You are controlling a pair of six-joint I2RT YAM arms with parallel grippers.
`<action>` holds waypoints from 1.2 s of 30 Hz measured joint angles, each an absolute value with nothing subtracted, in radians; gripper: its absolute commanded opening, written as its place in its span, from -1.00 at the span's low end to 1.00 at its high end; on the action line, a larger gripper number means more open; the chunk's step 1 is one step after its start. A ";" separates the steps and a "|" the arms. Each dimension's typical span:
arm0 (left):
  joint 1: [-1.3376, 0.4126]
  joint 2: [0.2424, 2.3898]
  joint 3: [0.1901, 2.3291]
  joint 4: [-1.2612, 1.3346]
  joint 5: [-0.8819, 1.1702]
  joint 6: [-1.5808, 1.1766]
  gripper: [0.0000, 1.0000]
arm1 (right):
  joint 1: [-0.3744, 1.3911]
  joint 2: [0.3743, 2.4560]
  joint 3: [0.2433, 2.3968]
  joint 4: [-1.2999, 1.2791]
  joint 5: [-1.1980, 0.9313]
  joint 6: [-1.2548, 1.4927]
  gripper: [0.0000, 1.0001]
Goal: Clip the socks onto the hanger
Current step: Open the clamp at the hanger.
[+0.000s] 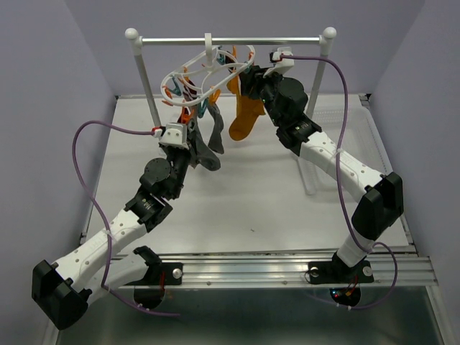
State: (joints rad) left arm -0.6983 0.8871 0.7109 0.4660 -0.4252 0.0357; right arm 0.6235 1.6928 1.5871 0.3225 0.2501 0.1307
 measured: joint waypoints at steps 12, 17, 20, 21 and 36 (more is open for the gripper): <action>-0.698 0.872 0.701 0.471 -0.445 0.036 -1.00 | 0.623 1.716 1.589 0.323 0.228 0.108 0.20; -0.698 0.865 0.697 0.472 -0.457 0.036 -1.00 | 0.617 1.715 1.589 0.334 0.210 0.108 0.19; -0.698 0.865 0.697 0.473 -0.458 0.036 -1.00 | 0.614 1.716 1.589 0.344 0.195 0.108 0.20; -0.698 0.865 0.697 0.472 -0.458 0.036 -1.00 | 0.614 1.715 1.589 0.347 0.190 0.108 0.19; -0.698 0.852 0.696 0.475 -0.471 0.037 -1.00 | 0.587 1.715 1.569 0.402 0.096 0.068 0.14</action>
State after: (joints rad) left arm -0.6983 0.8524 0.6956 0.4747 -0.4706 0.0368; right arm 0.5869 1.7149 1.5688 0.4015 0.0956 0.0677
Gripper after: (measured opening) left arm 0.135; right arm 0.569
